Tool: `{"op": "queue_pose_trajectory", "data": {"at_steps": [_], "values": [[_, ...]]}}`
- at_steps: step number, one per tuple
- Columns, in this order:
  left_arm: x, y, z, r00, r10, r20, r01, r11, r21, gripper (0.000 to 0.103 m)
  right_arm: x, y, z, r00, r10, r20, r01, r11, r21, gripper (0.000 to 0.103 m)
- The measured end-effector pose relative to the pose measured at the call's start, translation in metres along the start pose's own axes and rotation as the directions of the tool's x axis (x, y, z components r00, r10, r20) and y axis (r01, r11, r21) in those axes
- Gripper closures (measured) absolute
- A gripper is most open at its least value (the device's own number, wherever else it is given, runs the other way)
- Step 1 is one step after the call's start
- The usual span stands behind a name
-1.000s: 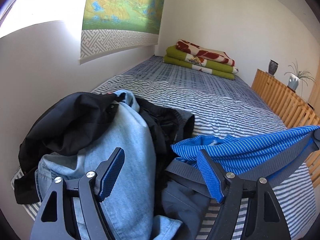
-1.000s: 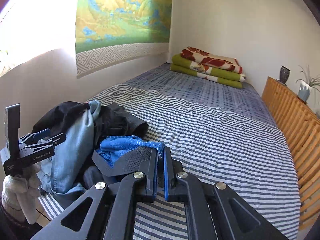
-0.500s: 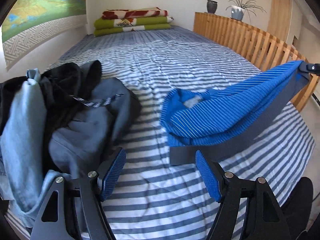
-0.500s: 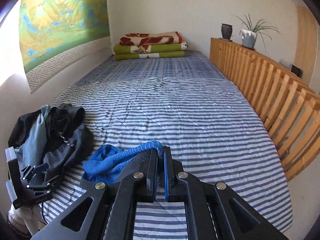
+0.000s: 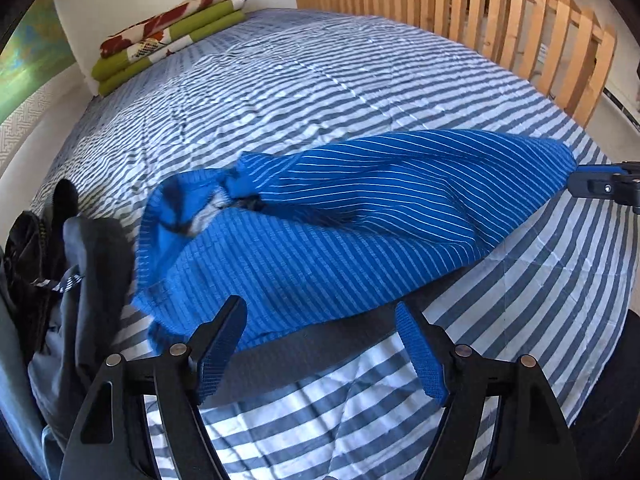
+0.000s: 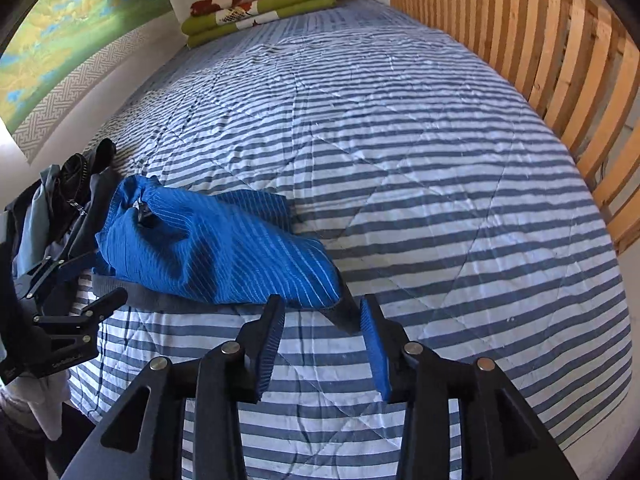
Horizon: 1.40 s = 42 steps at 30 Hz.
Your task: Fold small clothes
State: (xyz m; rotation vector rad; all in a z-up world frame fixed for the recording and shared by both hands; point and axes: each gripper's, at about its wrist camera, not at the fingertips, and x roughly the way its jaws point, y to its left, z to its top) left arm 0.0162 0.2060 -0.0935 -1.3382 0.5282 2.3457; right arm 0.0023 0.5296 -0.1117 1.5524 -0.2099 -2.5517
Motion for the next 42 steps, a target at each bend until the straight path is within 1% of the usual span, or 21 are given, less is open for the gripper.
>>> {"op": "queue_pose_trajectory", "data": {"at_steps": [2,4,5,6,7,8,11,14,17,20,22,25,27,29,30,32,35,36,39,41,42], "values": [[0.024,-0.014,0.008,0.999,0.020,-0.039,-0.019,0.999,0.030,0.022,0.003,-0.015,-0.001,1.000,0.019,-0.010,-0.018,0.999,0.032,0.065],[0.042,-0.022,0.013,0.997,0.033,-0.076,-0.031,0.999,0.038,0.028,0.006,-0.026,0.001,0.999,0.031,-0.017,-0.030,0.998,0.052,0.064],[0.043,-0.020,0.014,0.997,-0.001,-0.071,0.003,1.000,0.018,0.040,0.006,-0.029,0.000,0.999,0.036,-0.016,-0.036,0.998,0.050,0.064],[0.041,-0.018,0.015,0.997,-0.035,-0.074,0.034,0.999,-0.007,0.065,0.005,-0.031,-0.001,0.999,0.035,-0.008,-0.035,0.999,0.042,0.064],[0.037,-0.015,0.016,0.996,-0.043,-0.080,0.041,0.999,-0.025,0.077,0.003,-0.032,-0.003,1.000,0.028,0.001,-0.028,0.999,0.033,0.064],[0.030,-0.011,0.017,0.997,-0.028,-0.076,0.026,0.999,-0.027,0.093,0.002,-0.032,-0.006,1.000,0.021,0.011,-0.022,0.999,0.023,0.064],[-0.006,0.003,0.016,1.000,0.011,-0.008,-0.011,1.000,-0.028,0.101,0.003,-0.033,-0.011,1.000,0.014,0.025,-0.014,1.000,0.014,0.063],[-0.058,0.031,0.015,0.998,-0.007,0.070,0.014,0.995,-0.100,0.101,0.006,-0.029,-0.010,0.999,0.027,0.038,-0.028,0.999,0.038,0.063],[-0.114,0.058,0.010,0.989,0.012,0.147,0.011,0.988,-0.152,0.102,0.010,-0.013,-0.004,0.997,0.035,0.063,-0.038,0.998,0.044,0.063],[-0.165,0.083,0.007,0.977,0.030,0.212,0.009,0.983,-0.183,0.102,0.013,0.016,0.000,0.995,0.077,0.068,-0.079,0.996,0.034,0.062],[-0.192,0.096,0.003,0.967,0.041,0.250,0.010,0.979,-0.202,0.102,0.010,0.039,0.000,0.990,0.122,0.068,-0.123,0.992,0.017,0.060],[-0.231,0.102,-0.007,0.954,0.067,0.292,-0.002,0.976,-0.218,0.102,-0.003,0.074,-0.008,0.983,0.172,0.071,-0.171,0.985,-0.014,0.059],[-0.254,0.106,-0.016,0.948,0.069,0.312,0.005,0.973,-0.231,0.102,-0.014,0.094,-0.018,0.976,0.203,0.075,-0.200,0.979,-0.047,0.056],[-0.275,0.108,-0.023,0.942,0.073,0.327,0.008,0.971,-0.241,0.102,-0.029,0.112,-0.035,0.967,0.241,0.084,-0.234,0.969,-0.083,0.048],[-0.284,0.109,-0.024,0.940,0.075,0.333,0.009,0.970,-0.244,0.102,-0.038,0.120,-0.044,0.960,0.265,0.094,-0.255,0.961,-0.108,0.046],[-0.305,0.108,-0.026,0.936,0.060,0.348,0.032,0.967,-0.253,0.102,-0.056,0.136,-0.064,0.946,0.302,0.119,-0.281,0.945,-0.166,0.035],[-0.335,0.097,-0.023,0.924,0.047,0.379,0.055,0.966,-0.253,0.102,-0.072,0.162,-0.085,0.929,0.335,0.159,-0.294,0.927,-0.233,0.025],[-0.344,0.091,-0.021,0.919,0.048,0.391,0.053,0.969,-0.243,0.102,-0.075,0.170,-0.088,0.929,0.330,0.167,-0.282,0.925,-0.255,0.025],[-0.375,0.068,-0.018,0.901,0.042,0.431,0.051,0.978,-0.202,0.102,-0.078,0.191,-0.088,0.938,0.266,0.221,-0.195,0.935,-0.298,0.025],[-0.397,0.055,-0.019,0.887,0.043,0.460,0.040,0.985,-0.170,0.102,-0.076,0.192,-0.081,0.942,0.212,0.262,-0.135,0.950,-0.281,0.025],[-0.407,0.050,-0.020,0.880,0.038,0.473,0.042,0.987,-0.157,0.102,-0.075,0.188,-0.077,0.941,0.204,0.270,-0.131,0.956,-0.264,0.025]]}}
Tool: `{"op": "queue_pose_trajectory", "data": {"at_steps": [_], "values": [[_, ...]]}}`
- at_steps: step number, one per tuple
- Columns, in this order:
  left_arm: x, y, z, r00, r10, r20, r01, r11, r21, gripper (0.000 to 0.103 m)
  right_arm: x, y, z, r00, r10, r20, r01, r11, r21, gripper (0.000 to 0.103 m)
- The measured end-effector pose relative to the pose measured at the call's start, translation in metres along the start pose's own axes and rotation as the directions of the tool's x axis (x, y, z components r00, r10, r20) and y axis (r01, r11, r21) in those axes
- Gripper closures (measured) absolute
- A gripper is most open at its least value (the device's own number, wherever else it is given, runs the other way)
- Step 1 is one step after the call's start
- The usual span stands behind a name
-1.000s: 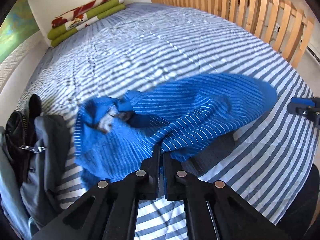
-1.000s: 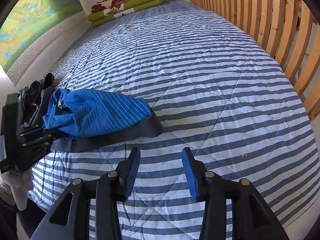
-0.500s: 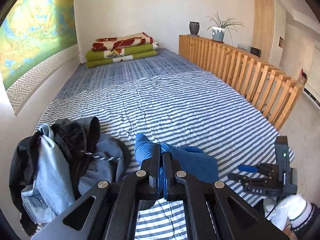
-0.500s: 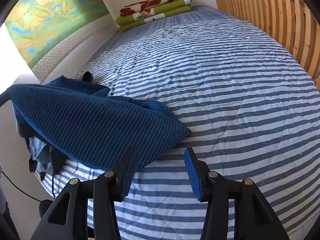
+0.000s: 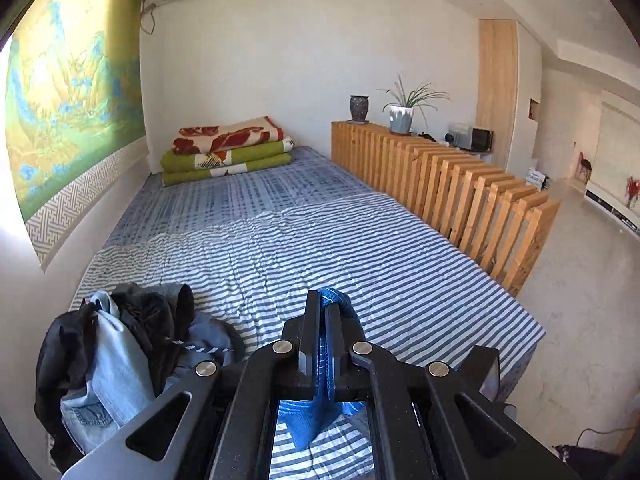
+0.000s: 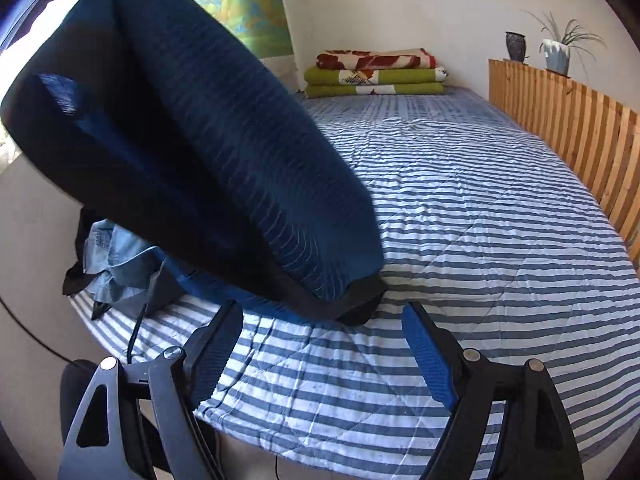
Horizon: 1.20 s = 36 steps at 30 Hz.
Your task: Fold small clothes
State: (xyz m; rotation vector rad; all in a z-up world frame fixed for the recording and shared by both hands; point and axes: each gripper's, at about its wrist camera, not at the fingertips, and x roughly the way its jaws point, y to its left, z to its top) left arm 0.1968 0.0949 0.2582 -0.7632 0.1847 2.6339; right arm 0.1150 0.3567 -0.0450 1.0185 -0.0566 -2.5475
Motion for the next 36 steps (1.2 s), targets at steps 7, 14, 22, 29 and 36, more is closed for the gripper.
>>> {"op": "queue_pose_trajectory", "data": {"at_steps": [7,14,22,29,36], "values": [[-0.041,-0.005,0.010,0.997,-0.033,0.077,0.031,0.999,0.018,0.102,-0.021,-0.023,0.011,0.973,0.228,0.032,-0.230,0.971,0.058,0.079],[0.049,0.083,-0.047,0.996,0.028,-0.080,-0.039,0.988,-0.149,0.102,-0.034,-0.028,0.008,0.984,0.174,-0.033,-0.174,0.985,0.002,0.102],[0.182,0.171,-0.171,0.876,0.191,-0.443,-0.294,0.940,-0.175,0.096,0.045,-0.050,0.025,0.987,0.055,-0.152,-0.044,0.996,0.076,0.095],[0.187,0.154,-0.212,0.889,0.072,-0.453,-0.171,0.968,-0.184,0.050,0.073,-0.047,-0.015,0.959,0.048,-0.278,-0.044,0.999,0.022,0.057],[0.234,0.132,-0.263,0.789,0.173,-0.589,-0.240,0.970,-0.036,0.044,0.087,-0.073,-0.052,0.922,0.094,-0.375,-0.054,0.992,0.114,0.057]]}}
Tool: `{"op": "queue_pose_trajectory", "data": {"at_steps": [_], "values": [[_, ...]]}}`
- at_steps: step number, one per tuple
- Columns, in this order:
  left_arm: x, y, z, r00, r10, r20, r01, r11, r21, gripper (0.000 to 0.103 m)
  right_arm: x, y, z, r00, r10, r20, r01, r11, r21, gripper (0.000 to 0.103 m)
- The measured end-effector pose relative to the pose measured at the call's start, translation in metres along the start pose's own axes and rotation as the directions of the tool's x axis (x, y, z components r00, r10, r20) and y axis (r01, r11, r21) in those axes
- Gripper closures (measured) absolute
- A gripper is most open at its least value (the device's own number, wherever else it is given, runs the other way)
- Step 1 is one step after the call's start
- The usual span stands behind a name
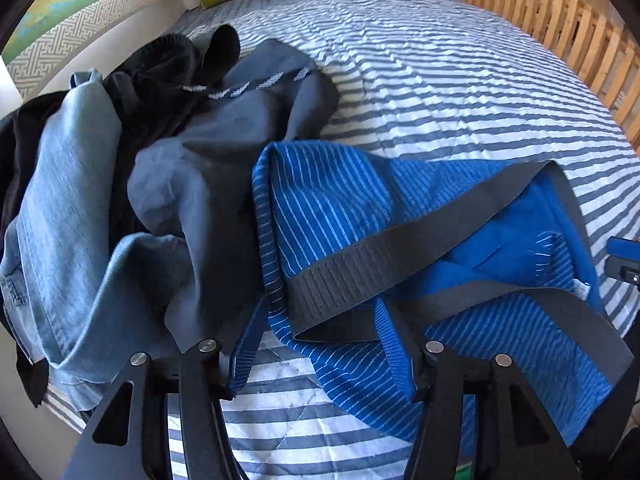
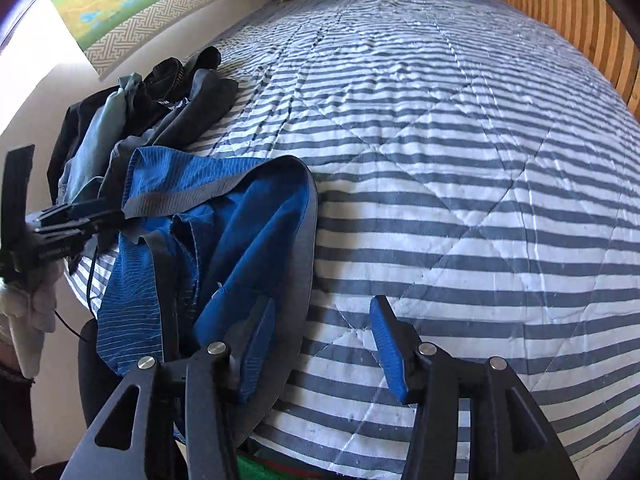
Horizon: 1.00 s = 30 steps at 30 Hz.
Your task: Fold small clothes
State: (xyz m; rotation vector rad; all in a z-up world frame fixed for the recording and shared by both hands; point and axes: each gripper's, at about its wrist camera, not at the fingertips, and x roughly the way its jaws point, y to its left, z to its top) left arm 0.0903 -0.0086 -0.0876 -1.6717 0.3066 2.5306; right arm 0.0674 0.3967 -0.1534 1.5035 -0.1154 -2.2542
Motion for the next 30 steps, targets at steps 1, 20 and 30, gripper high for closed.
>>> {"op": "queue_pose_trajectory", "data": {"at_steps": [1,20,30], "values": [[0.005,0.002,0.001,1.000,0.001,-0.007,-0.001,1.000,-0.020,0.047,0.003,-0.002,-0.001,1.000,0.009,-0.004,-0.009,1.000,0.009,0.057],[-0.109,0.056,0.025,0.985,-0.025,0.172,0.044,0.993,-0.106,0.097,-0.034,0.009,0.045,0.983,-0.004,0.181,-0.008,0.998,0.065,0.102],[-0.218,0.053,0.013,0.941,-0.170,0.291,0.176,0.984,0.008,0.097,-0.193,0.025,0.054,0.866,-0.088,0.493,0.080,0.996,0.037,0.102]]}}
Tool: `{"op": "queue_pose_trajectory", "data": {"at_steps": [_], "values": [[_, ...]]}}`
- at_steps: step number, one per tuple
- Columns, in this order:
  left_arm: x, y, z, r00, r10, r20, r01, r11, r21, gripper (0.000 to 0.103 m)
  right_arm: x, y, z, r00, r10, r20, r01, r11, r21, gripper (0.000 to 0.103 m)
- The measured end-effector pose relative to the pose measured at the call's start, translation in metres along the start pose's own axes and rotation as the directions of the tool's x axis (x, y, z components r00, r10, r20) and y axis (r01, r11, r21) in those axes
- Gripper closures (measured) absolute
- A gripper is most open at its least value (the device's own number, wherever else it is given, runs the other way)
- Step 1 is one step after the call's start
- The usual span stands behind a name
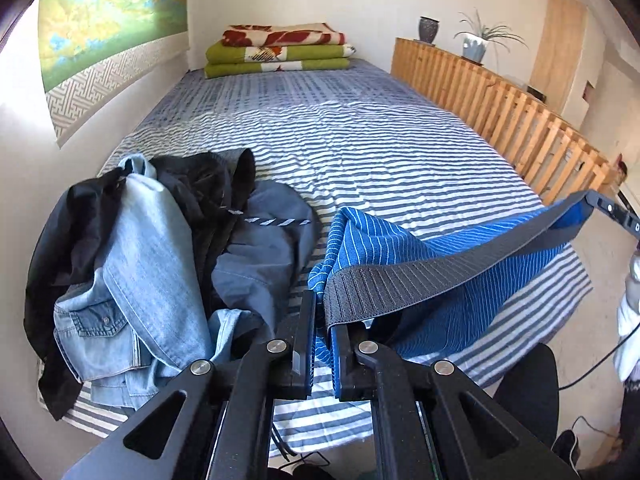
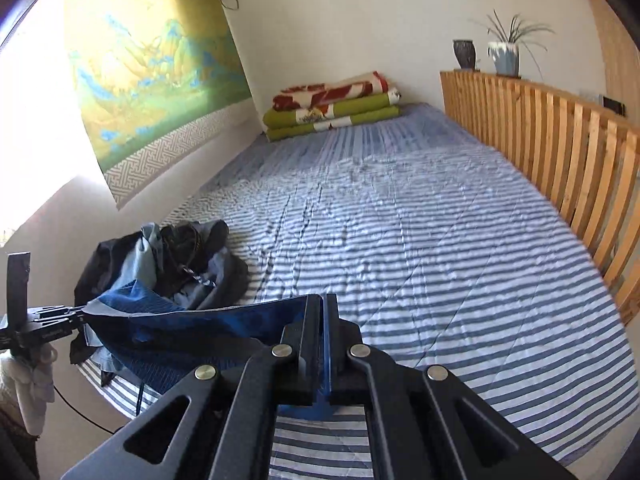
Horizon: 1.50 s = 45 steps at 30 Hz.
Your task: Fold small clothes
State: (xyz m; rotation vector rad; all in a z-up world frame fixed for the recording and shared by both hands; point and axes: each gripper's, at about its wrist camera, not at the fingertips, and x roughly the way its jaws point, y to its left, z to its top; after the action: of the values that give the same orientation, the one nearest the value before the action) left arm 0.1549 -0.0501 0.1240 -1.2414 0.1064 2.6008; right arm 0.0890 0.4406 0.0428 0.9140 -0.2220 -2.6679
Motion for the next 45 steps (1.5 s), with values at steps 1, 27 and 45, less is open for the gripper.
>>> {"op": "queue_pose_trajectory", "data": {"at_steps": [1,27,45], "values": [[-0.010,-0.005,0.000,1.000,-0.005,0.010,0.005,1.000,0.018,0.097,-0.015,0.002,0.006,1.000,-0.002,0.021,0.002,1.000,-0.014,0.102],[0.198,-0.009,0.011,0.928,-0.023,-0.373,0.009,0.999,-0.040,0.060,0.160,-0.086,-0.057,0.917,-0.039,-0.398,0.074,0.995,0.074,0.098],[0.166,0.000,0.038,0.948,-0.056,-0.314,0.044,0.998,-0.046,0.102,0.172,-0.087,-0.067,0.872,-0.072,-0.484,0.079,0.997,-0.006,0.101]]}}
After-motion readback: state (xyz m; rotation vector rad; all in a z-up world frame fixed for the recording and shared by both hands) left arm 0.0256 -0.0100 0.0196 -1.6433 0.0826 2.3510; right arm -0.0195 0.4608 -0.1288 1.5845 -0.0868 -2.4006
